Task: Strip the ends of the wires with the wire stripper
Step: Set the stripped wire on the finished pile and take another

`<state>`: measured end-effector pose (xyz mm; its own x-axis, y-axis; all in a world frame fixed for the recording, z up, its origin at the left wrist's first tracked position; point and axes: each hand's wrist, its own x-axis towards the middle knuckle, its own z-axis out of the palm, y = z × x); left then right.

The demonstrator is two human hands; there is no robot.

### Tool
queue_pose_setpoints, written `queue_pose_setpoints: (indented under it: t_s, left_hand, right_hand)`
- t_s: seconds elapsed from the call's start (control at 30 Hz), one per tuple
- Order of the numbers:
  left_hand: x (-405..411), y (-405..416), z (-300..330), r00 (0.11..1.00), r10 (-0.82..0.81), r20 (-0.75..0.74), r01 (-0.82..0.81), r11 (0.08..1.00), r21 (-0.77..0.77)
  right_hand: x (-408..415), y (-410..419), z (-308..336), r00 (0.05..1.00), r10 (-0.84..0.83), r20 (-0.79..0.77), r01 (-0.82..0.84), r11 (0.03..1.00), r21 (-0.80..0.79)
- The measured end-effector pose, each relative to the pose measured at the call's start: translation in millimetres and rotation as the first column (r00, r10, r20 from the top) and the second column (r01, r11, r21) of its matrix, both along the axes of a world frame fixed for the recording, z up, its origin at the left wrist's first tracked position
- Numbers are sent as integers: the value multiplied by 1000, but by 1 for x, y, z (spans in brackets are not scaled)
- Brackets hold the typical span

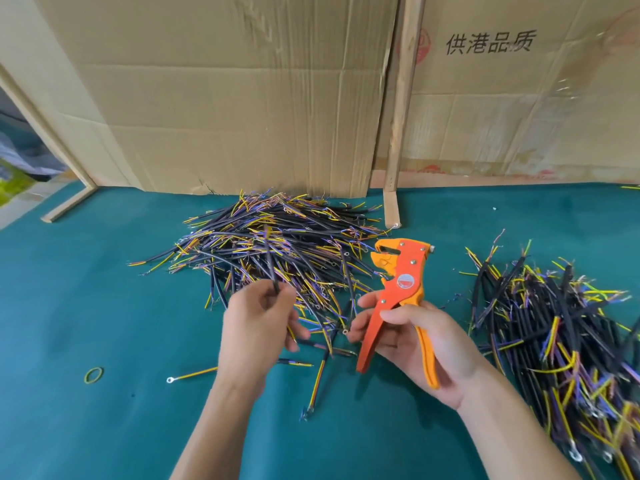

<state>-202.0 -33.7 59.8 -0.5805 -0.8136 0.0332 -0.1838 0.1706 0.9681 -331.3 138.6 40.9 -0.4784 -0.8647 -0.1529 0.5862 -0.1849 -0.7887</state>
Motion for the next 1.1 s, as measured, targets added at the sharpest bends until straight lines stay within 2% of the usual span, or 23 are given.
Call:
queue_pose_setpoints:
  t_s: [0.07,0.13,0.23,0.37,0.47,0.53,0.6,0.67,0.9,0.93,1.03,1.1]
  left_hand:
    - [3,20,-4,993,-115,-36,117,992,42]
    - [2,39,-10,974,-227,22,226,974,29]
    - [-1,58,-15,936,-303,181,321,944,-78]
    - [-4,70,-11,860,-381,339,472,847,-245]
    - [7,65,-13,886,-310,345,434,818,-378]
    - [24,56,-22,934,-170,315,321,787,-526]
    - [42,48,-31,930,-60,364,285,743,-606]
    - [53,43,-37,898,-29,439,335,690,-641]
    - [69,14,-27,873,-26,487,443,461,-769]
    - [76,6,-25,879,-22,477,436,445,-782]
    - [101,-19,-20,885,-15,466,416,474,-776]
    - [113,-31,-21,864,-1,504,446,469,-763]
  right_hand:
    - [-2,2,-1,1000,-1,6,1,1000,-7]
    - [-4,5,0,1000,-3,24,4,999,-41]
    - [-10,14,2,998,56,32,-51,988,-146]
    - [-15,20,2,994,104,-46,-111,977,-181]
    - [-16,21,0,995,92,-36,-97,982,-163]
    - [-20,22,0,999,47,-9,-48,987,-152]
    - [-23,23,-1,1000,-10,21,13,989,-146]
    - [-25,23,-1,997,-51,62,60,987,-148]
    - [-23,23,-5,994,-80,75,90,986,-139]
    - [-23,22,-6,994,-81,78,91,986,-137]
    - [-22,21,-7,994,-88,71,97,987,-125]
    - [-22,21,-8,992,-92,82,102,987,-125]
